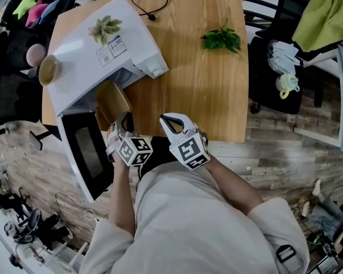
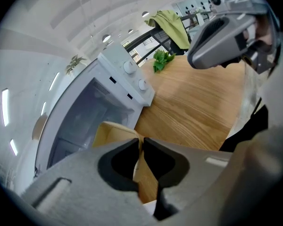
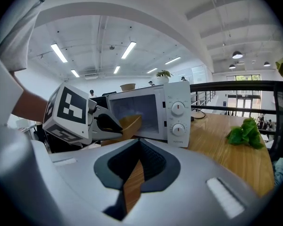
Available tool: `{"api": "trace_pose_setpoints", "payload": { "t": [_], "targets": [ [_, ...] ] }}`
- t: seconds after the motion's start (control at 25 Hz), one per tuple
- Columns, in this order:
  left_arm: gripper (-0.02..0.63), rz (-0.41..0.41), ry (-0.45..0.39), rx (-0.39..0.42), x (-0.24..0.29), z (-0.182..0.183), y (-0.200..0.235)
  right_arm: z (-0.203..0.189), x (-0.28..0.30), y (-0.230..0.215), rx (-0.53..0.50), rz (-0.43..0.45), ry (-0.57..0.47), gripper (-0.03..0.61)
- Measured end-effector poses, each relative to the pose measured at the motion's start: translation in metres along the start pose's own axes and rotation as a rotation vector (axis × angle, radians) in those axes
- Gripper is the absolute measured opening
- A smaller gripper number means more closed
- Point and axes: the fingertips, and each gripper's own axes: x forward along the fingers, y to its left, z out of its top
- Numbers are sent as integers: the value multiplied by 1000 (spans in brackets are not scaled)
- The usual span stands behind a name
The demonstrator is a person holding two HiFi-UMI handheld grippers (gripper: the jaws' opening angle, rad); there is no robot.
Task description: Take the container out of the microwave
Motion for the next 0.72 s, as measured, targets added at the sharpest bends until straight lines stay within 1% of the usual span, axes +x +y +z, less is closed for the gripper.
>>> {"api": "trace_pose_setpoints", "payload": {
  "t": [0.24, 0.48, 0.72],
  "targets": [
    [38, -9, -24, 17, -10, 6, -6, -7, -4, -1, 30, -8, 1, 11],
    [38, 6, -85, -6, -24, 14, -6, -8, -4, 0, 36, -26, -6, 11],
    [38, 5, -126, -35, -36, 8, -9, -11, -4, 11, 36, -41, 7, 11]
  ]
}}
